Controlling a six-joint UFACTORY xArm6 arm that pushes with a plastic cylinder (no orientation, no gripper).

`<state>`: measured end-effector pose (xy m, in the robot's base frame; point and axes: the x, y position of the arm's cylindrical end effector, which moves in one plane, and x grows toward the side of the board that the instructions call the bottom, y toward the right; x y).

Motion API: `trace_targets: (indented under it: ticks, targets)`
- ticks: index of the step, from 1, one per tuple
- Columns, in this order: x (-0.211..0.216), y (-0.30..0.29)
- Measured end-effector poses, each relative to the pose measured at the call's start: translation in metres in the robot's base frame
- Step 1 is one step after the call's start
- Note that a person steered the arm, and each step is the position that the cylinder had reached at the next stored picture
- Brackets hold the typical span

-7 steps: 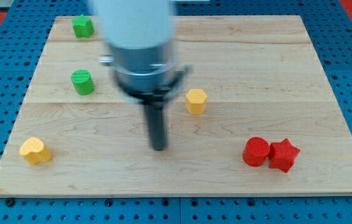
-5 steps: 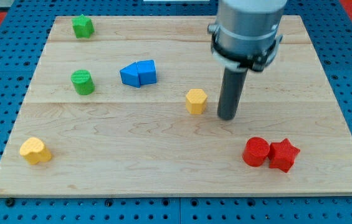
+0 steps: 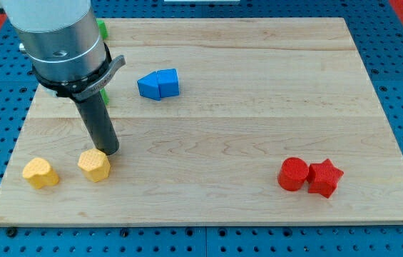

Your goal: Move the yellow hexagon to the bottom right of the yellow heart

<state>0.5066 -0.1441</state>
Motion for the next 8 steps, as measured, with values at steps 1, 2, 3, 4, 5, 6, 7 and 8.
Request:
trace_targets:
  ticks: [1,2,3,4,5,6,7,8]
  targets:
    - [0.009,0.022]
    - [-0.002,0.053]
    - [-0.005,0.046]
    - [-0.005,0.049]
    - [-0.012,0.084]
    - [-0.013,0.089]
    - [-0.008,0.062]
    - [0.029,-0.020]
